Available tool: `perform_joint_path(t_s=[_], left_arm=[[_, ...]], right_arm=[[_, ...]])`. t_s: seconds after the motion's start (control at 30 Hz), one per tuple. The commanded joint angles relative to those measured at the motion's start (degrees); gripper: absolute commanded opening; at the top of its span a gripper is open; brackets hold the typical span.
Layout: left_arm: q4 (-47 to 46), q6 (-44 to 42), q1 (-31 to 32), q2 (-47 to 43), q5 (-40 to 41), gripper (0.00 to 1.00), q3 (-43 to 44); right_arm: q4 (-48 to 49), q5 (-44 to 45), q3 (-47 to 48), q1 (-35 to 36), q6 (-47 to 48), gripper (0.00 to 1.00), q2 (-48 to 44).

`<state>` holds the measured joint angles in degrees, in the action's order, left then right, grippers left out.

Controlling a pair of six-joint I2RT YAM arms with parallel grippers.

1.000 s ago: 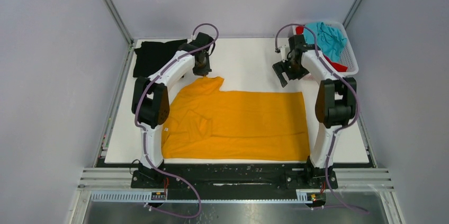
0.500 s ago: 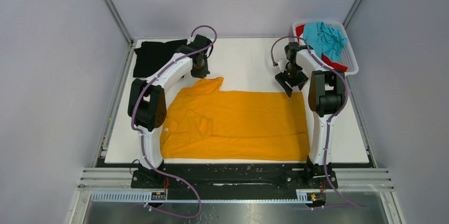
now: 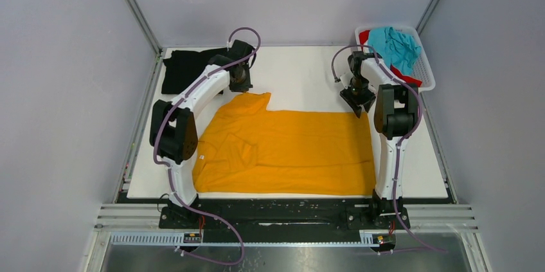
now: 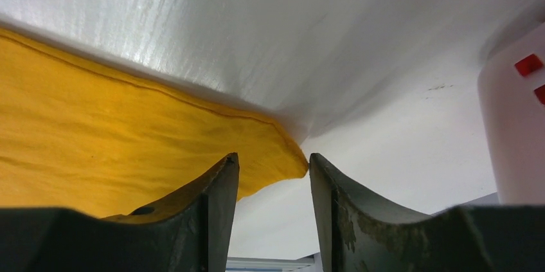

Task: Fold and stack the t-shirts
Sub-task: Grab the side of the flattened tshirt furthest away from the robot with both arms, then fold the other side of the tshirt into a rectangle

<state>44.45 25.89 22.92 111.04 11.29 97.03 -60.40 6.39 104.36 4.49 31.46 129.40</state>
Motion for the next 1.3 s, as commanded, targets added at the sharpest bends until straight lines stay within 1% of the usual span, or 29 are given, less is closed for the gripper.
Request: perform_joint_path(t_s=[0.0, 0.07, 0.13, 0.27, 0.4, 0.57, 0.7, 0.83, 0.93, 1.1, 1.27], left_arm=[[-1.54, -0.5, -0.15, -4.21, 1.53, 0.0, -0.01], [-1.52, -0.6, -0.15, -4.28, 1.64, 0.0, 0.08], [-1.53, -0.5, -0.15, -4.33, 1.95, 0.0, 0.17], [-1.55, -0.53, -0.15, -4.47, 1.74, 0.0, 0.34], [-1.57, -0.63, -0.16, -4.85, 2.03, 0.0, -0.2], [-1.68, -0.21, -0.11, -7.0, 1.62, 0.0, -2.78], [-3.81, 0.68, -0.15, -11.25, 1.28, 0.0, -8.12], [-5.89, 2.3, -0.15, -16.38, 0.34, 0.0, -13.94], [-6.73, 3.35, -0.07, -19.74, 0.01, 0.0, -17.53], [-7.04, 5.31, 0.36, -26.48, 1.58, 0.0, -23.93], [-6.82, 8.36, 0.46, -34.13, 2.31, 0.0, -31.39]], right_arm=[[-4.65, 0.75, 2.18, -0.18, 0.77, 0.51, 0.23], [-5.77, 0.67, 2.03, -0.14, 0.89, 0.49, 0.23], [-5.89, 0.56, 1.76, -0.23, 1.17, 0.43, 0.08], [-5.97, 0.46, 1.72, -0.18, 1.53, 0.21, 0.09], [-5.87, 0.17, 1.24, -0.18, 2.16, 0.01, -0.31], [-2.46, 0.38, -3.16, -0.09, 3.21, 0.0, -3.86], [4.31, 2.42, -10.88, 0.14, 3.11, 0.0, -11.13], [10.86, 2.26, -20.31, 0.7, 2.88, 0.0, -19.49], [14.35, 4.32, -25.94, 2.03, 2.5, 0.0, -24.91], [18.28, 12.44, -32.19, 5.04, -0.39, 0.0, -32.15], [21.16, 15.03, -37.21, 8.02, -3.25, 0.0, -38.05]])
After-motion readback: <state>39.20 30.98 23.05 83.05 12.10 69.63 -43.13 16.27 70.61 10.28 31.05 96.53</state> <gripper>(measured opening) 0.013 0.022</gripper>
